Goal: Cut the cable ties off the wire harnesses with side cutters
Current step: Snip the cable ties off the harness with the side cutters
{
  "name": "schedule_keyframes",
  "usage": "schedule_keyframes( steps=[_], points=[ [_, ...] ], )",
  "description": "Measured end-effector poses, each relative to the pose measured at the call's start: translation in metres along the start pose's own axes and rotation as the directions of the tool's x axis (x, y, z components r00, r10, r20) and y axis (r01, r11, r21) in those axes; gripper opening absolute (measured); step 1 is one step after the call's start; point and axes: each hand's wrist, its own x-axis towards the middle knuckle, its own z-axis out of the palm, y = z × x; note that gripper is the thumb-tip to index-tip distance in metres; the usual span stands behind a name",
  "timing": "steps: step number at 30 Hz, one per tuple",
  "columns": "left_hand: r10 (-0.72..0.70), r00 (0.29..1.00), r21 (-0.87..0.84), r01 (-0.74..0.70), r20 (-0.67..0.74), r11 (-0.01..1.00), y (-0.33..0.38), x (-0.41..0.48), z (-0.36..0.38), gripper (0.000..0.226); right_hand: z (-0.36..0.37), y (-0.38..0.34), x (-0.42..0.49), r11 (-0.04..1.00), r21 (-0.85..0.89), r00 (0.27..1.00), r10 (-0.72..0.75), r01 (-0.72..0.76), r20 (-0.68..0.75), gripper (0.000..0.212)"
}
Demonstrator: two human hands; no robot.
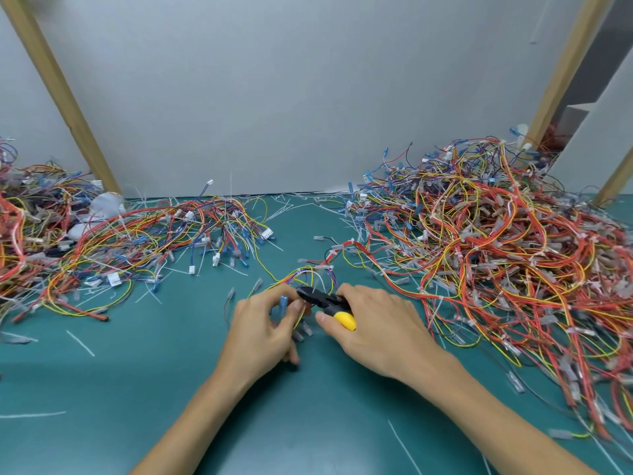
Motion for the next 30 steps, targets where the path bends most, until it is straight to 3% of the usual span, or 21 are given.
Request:
schedule_keyframes(
  steps=[4,11,14,20,30],
  points=[
    [0.024,1.000,0.092,-0.023,-0.010,0.995,0.002,0.000,0.002,0.020,0.001,0.006,0.002,0.997,-0.050,0.998,-0.056,0.053,-0.041,0.041],
    [-0.092,0.990,0.014,0.094,-0.110,0.995,0.000,0.002,0.002,0.009,0.004,0.016,0.007,0.999,-0.004,0.997,-0.037,0.037,-0.063,0.042],
    [-0.044,0.988,0.015,0.047,-0.150,0.999,-0.001,0.001,-0.001,0.013,0.005,0.018,0.007,0.999,-0.019,0.997,-0.033,0.032,-0.066,0.042],
    [0.083,0.983,0.137,-0.061,-0.163,0.989,0.000,-0.002,0.001,0.012,0.007,0.018,0.006,0.998,-0.055,0.996,-0.041,0.037,-0.076,0.043],
    [0.187,0.935,0.471,-0.024,-0.303,0.882,-0.007,0.000,-0.011,0.013,0.006,0.021,0.008,0.979,-0.133,0.987,-0.160,0.156,-0.025,0.050]
  ],
)
